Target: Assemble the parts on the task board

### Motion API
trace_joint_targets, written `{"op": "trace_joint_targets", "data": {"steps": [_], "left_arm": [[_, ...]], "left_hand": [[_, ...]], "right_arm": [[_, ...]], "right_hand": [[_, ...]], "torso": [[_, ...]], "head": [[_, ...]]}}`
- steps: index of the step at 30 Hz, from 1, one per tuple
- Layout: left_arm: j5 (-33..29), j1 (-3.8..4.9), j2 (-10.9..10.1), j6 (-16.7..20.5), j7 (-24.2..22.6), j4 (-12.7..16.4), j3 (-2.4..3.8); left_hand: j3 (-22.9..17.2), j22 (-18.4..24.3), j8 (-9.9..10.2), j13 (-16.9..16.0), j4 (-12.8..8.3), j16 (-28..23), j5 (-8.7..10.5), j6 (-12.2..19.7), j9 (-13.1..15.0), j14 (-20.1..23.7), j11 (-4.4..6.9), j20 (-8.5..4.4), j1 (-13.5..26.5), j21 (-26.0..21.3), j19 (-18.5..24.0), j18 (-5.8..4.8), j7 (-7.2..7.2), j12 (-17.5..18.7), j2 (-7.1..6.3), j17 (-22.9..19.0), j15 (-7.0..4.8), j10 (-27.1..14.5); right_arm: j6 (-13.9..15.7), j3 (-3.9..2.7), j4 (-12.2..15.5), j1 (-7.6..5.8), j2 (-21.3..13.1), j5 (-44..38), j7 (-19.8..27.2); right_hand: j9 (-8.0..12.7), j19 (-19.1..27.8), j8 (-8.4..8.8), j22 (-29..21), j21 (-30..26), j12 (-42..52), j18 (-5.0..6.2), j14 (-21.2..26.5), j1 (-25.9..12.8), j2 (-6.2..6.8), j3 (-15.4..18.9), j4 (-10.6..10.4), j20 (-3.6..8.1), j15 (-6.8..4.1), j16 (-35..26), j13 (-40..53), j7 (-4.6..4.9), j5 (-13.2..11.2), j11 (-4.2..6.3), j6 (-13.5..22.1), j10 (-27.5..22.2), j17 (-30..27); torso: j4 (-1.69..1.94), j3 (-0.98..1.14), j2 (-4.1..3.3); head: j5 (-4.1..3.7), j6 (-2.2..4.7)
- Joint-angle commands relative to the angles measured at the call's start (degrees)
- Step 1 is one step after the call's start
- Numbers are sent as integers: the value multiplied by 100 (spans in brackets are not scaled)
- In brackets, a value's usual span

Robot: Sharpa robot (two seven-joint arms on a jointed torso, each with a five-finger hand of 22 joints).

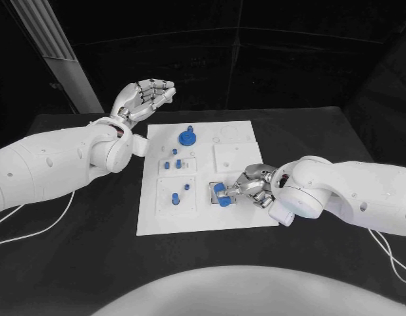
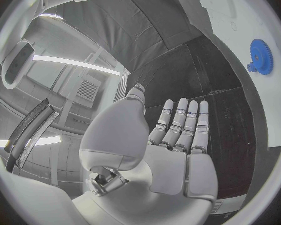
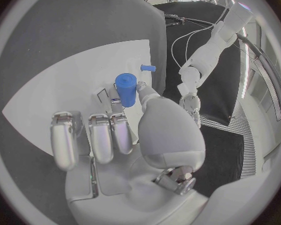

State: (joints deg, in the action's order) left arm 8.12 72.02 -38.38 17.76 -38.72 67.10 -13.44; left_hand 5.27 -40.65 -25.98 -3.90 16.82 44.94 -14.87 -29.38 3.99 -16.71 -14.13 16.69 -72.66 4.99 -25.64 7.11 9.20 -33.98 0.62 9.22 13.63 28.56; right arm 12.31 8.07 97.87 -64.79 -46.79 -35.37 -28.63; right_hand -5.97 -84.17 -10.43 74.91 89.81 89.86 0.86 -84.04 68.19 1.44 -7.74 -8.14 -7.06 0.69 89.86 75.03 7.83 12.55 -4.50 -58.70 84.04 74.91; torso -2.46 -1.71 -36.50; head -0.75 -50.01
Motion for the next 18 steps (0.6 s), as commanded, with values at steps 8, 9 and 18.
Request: {"op": "trace_joint_targets", "data": {"steps": [8,9,18], "left_arm": [[-10,10,-3,-62,-1016,10,3],[-10,10,-4,-62,-1016,11,3],[-10,10,-11,-64,-1017,16,3]], "left_hand": [[38,5,-28,7,-8,37,-19,50,-6,31,17,-2,-3,-32,-7,-101,691,-37,68,-5,2,-37],[38,5,-28,7,-8,37,-19,50,-6,31,17,-2,-3,-32,-7,-101,691,-37,68,-5,2,-37],[45,10,-34,7,-8,46,-32,51,-6,30,18,-2,-9,-34,-5,-101,691,-47,74,-16,1,-41]], "right_arm": [[-39,-2,-11,-9,16,-154,-89],[-32,-2,-10,-8,16,-158,-85],[-11,-2,1,-8,13,-171,-82]], "right_hand": [[11,-583,66,1509,19,14,-86,-596,-146,49,174,-66,30,-13,14,1497,45,-16,18,15,596,1509],[12,-583,72,1509,19,14,-86,-596,-153,53,187,-70,30,-13,14,1497,46,-18,17,18,596,1509],[9,-583,123,1509,19,14,-86,-596,-288,72,402,-170,29,-12,14,1497,51,-108,13,18,596,1509]], "torso": [[6,0,3],[5,1,2],[6,0,1]], "head": [[29,1],[32,1],[56,1]]}}
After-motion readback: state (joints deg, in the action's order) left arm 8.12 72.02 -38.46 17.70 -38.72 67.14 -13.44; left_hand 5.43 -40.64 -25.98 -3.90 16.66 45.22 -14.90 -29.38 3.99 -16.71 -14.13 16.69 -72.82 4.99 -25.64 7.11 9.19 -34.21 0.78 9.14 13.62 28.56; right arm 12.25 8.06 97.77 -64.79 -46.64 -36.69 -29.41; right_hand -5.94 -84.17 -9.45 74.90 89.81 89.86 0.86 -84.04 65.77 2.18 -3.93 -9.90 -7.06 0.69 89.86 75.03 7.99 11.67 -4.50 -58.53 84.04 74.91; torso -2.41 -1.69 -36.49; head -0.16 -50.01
